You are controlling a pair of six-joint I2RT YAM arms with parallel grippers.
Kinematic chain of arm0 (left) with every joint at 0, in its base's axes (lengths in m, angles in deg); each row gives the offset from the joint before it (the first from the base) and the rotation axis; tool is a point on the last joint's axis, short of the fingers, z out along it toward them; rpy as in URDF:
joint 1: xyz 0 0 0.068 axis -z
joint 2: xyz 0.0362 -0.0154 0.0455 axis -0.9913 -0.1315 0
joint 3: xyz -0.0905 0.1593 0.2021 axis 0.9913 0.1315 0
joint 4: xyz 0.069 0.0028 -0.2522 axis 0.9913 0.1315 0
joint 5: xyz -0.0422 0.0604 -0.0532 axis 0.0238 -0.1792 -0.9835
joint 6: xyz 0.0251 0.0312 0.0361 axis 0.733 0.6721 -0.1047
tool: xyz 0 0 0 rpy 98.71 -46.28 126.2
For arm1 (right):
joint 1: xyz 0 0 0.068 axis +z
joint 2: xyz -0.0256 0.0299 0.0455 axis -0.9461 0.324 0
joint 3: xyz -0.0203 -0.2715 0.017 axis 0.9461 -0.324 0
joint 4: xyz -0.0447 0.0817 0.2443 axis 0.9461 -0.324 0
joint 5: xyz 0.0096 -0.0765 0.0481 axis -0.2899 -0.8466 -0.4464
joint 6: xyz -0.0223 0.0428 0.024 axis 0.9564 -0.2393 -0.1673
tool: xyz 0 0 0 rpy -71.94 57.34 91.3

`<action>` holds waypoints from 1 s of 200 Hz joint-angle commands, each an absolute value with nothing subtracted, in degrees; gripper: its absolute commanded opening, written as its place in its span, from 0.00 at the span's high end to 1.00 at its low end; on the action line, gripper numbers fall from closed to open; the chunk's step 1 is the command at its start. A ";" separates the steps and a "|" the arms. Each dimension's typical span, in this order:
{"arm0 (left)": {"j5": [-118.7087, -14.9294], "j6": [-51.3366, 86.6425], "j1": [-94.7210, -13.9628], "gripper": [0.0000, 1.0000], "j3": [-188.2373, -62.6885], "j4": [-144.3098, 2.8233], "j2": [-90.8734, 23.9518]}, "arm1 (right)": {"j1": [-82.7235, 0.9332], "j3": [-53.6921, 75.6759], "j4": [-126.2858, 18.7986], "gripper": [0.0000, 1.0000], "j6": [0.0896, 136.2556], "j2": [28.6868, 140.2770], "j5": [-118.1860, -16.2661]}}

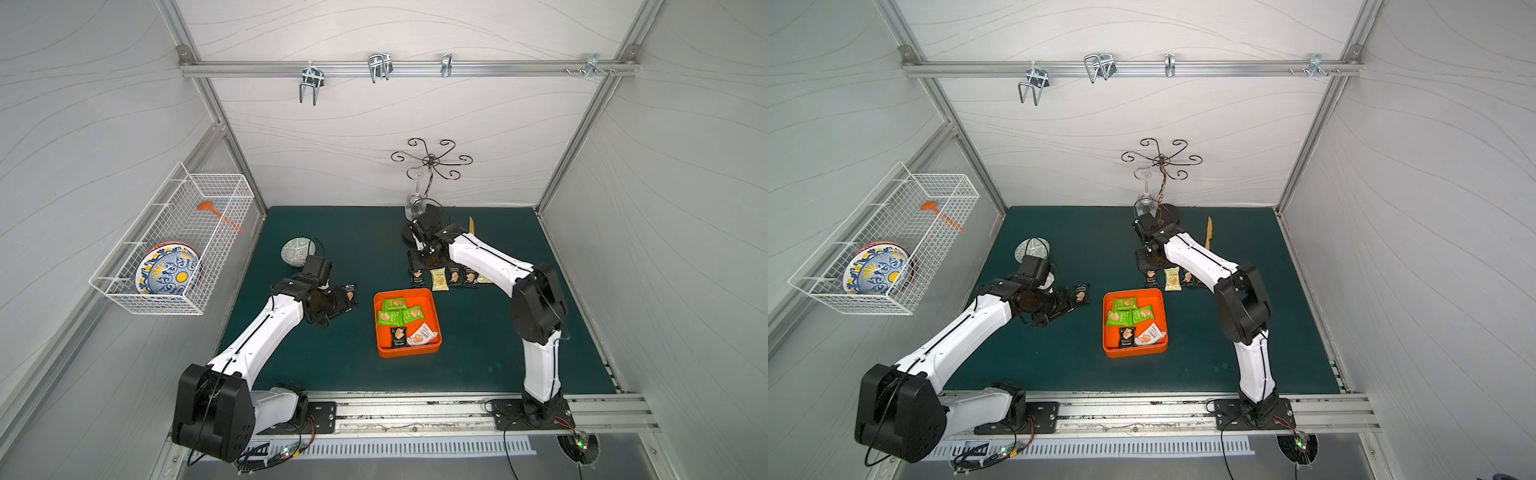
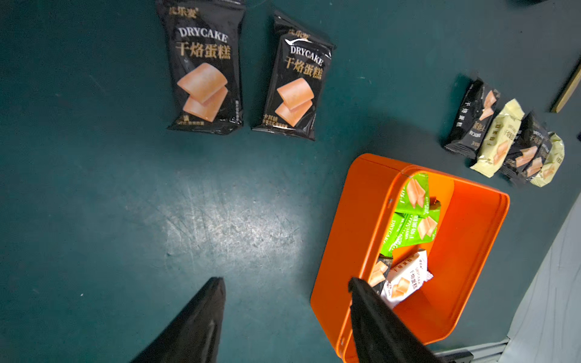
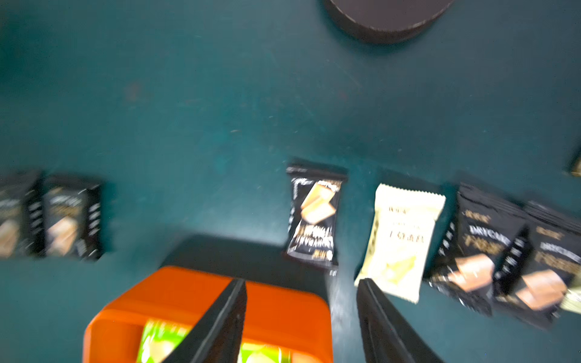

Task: Take the cookies out of the storage box
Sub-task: Place the cookie at the center of the board, then pick up the cookie from the storage box.

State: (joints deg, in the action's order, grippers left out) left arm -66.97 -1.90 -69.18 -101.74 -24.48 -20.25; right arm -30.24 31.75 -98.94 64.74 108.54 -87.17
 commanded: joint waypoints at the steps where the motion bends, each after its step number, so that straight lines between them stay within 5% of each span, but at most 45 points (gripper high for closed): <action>1: -68.89 -1.07 -69.43 0.33 -104.57 -25.93 -20.96 | -26.94 26.89 -102.36 0.39 67.00 103.55 -86.68; 69: -67.17 0.23 -69.43 0.33 -104.65 -24.84 -20.52 | -15.54 15.22 -103.03 0.38 68.71 95.98 -83.98; 200: -63.23 1.25 -71.07 0.33 -102.14 -23.43 -16.54 | -7.15 17.94 -105.28 0.24 49.82 107.71 -84.23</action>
State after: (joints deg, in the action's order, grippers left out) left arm -64.83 -0.11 -70.34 -102.16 -24.30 -18.56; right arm -7.26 15.69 -103.27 54.29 105.18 -82.12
